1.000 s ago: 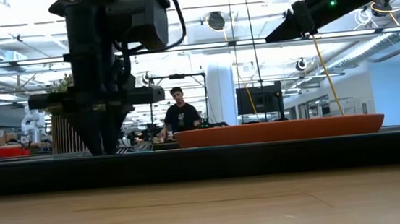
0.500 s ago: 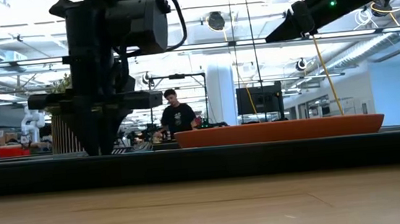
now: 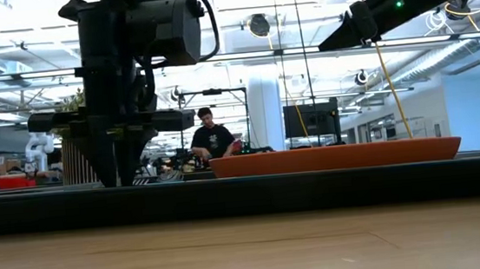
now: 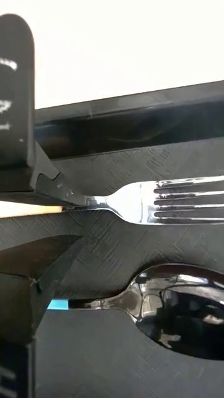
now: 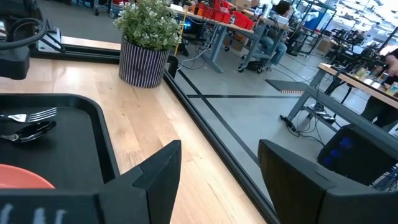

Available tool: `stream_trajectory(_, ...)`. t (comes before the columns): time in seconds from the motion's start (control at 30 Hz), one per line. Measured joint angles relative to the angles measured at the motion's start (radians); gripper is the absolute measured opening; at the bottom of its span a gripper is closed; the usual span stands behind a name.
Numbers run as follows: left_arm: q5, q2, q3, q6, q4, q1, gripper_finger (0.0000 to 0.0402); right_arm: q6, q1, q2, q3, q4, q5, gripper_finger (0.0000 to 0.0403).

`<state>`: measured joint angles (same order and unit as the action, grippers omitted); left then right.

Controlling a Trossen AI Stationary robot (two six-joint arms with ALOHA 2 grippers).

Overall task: Pick and place plate/cup/fork/spoon on tray
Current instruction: Adjust the orange fork

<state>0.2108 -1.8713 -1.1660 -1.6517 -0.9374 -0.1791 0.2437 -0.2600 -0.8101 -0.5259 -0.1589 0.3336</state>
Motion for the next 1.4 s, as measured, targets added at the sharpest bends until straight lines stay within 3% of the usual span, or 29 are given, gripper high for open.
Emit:
stream_trajectory(0.3, 0.002, 0.000, 0.000, -0.059, 0.003, -0.006, 0.0088, 0.000, 0.000, 0.000, 0.000, 0.000, 0.000, 0.0208)
stream_trajectory(1.4, -0.022, -0.002, -0.036, 0.022, -0.049, -0.006, 0.0088, 0.003, 0.000, 0.000, 0.000, 0.008, 0.000, 0.0208)
